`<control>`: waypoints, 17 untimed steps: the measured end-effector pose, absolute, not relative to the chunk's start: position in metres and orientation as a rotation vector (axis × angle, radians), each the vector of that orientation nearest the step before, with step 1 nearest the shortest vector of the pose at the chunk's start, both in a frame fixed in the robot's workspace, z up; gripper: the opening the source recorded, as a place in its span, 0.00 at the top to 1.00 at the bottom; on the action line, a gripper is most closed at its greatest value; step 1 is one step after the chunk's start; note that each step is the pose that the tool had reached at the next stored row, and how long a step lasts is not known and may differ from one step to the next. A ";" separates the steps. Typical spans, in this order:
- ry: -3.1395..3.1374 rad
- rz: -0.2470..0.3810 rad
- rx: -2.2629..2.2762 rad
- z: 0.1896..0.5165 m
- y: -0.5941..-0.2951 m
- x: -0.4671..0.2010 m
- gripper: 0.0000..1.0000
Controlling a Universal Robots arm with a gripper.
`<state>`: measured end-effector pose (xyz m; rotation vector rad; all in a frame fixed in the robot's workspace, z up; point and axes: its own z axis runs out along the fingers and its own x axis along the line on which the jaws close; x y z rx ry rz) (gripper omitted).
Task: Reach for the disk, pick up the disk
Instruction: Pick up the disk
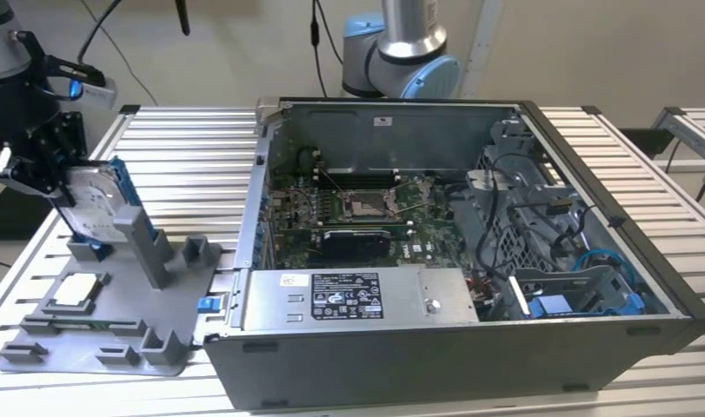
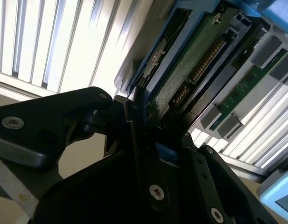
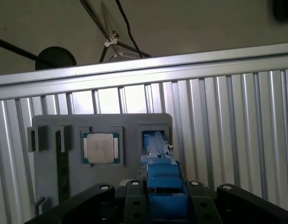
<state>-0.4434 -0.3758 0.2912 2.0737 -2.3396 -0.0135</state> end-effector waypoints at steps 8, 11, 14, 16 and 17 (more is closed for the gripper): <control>-2.311 -0.013 2.105 0.320 -0.376 -0.443 1.00; -2.303 -0.013 2.114 0.330 -0.376 -0.443 1.00; -2.295 -0.013 2.122 0.340 -0.376 -0.443 1.00; -2.289 -0.013 2.129 0.347 -0.376 -0.443 1.00; -2.286 -0.013 2.132 0.350 -0.376 -0.443 1.00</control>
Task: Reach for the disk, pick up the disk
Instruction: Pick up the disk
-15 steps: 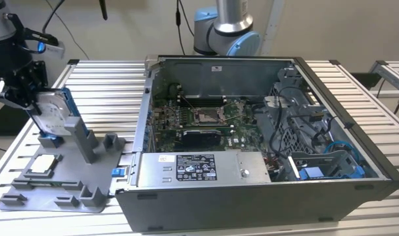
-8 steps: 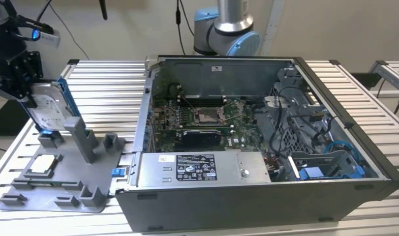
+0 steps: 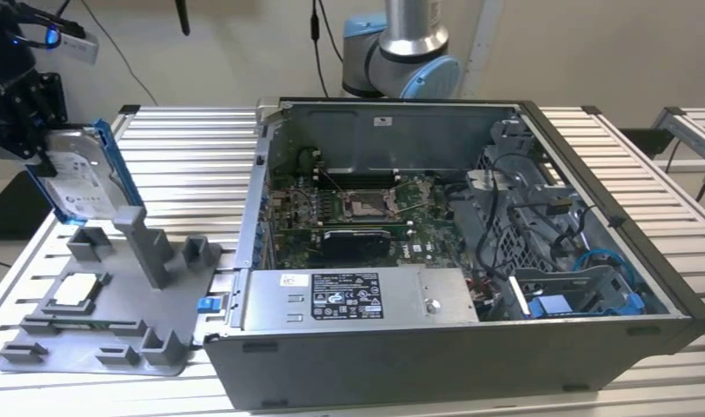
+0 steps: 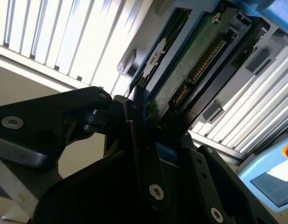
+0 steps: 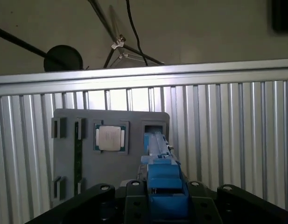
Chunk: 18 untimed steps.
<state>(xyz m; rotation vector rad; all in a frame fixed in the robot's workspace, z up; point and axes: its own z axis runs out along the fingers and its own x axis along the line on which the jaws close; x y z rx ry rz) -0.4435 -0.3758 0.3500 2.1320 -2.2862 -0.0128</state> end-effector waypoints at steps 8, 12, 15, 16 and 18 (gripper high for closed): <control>-2.217 -0.012 2.204 0.369 -0.376 -0.444 1.00; -2.192 -0.012 2.228 0.376 -0.376 -0.444 1.00; -2.176 -0.012 2.244 0.383 -0.376 -0.444 1.00; -2.171 -0.011 2.249 0.385 -0.376 -0.444 1.00; -2.159 -0.011 2.260 0.390 -0.376 -0.444 1.00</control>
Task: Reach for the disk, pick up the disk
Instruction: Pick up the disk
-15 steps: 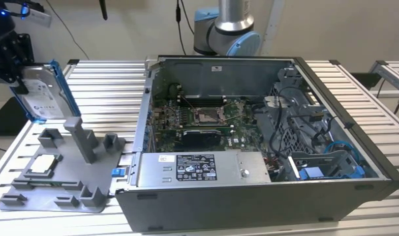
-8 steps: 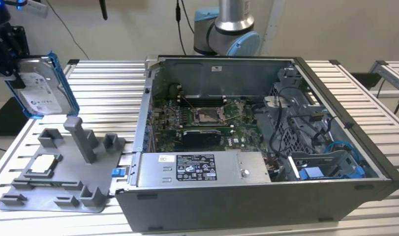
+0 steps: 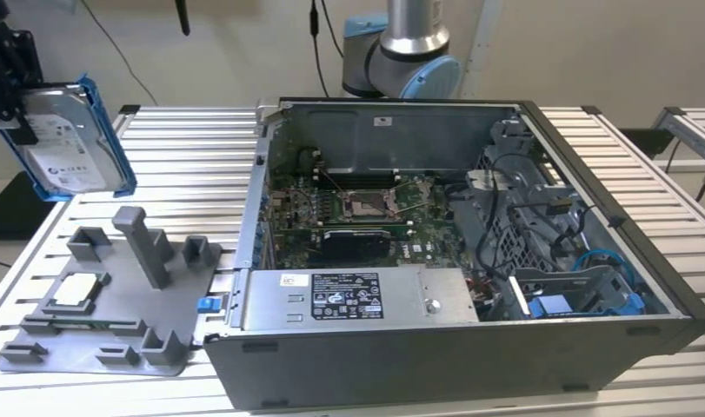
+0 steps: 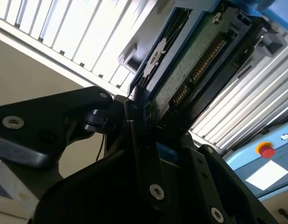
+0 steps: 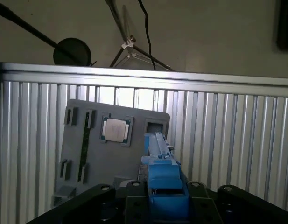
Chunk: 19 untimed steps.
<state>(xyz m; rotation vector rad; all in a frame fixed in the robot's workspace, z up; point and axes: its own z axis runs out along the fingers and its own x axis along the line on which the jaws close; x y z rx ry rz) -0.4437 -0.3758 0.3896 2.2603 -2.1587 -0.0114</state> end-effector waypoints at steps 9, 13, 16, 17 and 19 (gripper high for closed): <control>-2.109 -0.011 2.307 0.412 -0.376 -0.444 1.00; -2.095 -0.011 2.319 0.430 -0.376 -0.444 1.00; -2.088 -0.010 2.325 0.447 -0.376 -0.444 1.00; -2.088 -0.010 2.325 0.451 -0.376 -0.444 1.00; -2.088 -0.010 2.326 0.459 -0.376 -0.444 1.00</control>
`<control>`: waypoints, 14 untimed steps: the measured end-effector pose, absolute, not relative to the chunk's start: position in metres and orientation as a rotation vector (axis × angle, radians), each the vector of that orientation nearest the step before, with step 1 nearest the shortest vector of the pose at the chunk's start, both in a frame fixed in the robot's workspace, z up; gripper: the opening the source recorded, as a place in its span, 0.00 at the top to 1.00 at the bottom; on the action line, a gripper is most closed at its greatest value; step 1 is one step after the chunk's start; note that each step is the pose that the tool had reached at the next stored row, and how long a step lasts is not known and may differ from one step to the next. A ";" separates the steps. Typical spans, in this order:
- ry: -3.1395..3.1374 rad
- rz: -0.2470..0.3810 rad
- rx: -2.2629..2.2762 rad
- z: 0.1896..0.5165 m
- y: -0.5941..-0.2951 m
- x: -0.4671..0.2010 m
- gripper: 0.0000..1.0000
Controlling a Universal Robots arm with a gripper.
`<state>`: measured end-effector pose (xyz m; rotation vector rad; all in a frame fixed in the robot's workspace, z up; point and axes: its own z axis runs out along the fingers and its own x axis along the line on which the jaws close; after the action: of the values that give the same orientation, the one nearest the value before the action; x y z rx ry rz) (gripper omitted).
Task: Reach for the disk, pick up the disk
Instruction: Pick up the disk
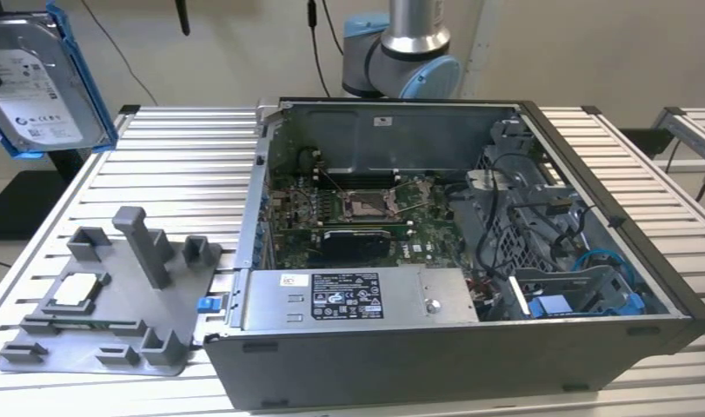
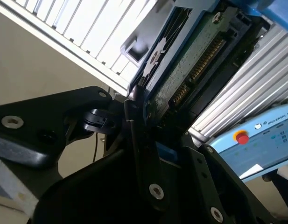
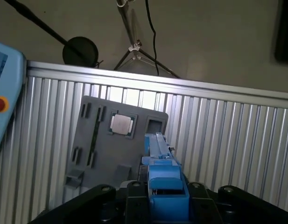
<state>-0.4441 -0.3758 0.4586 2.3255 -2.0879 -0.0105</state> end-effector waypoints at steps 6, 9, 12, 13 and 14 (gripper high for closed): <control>-2.088 -0.010 2.326 0.479 -0.376 -0.444 1.00; -2.087 -0.010 2.326 0.488 -0.376 -0.444 1.00; -2.087 -0.011 2.326 0.497 -0.376 -0.444 1.00; -2.087 -0.010 2.326 0.500 -0.376 -0.444 1.00; -2.087 -0.010 2.326 0.502 -0.376 -0.444 1.00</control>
<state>-0.4440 -0.3759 0.5022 2.3264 -2.0870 -0.0104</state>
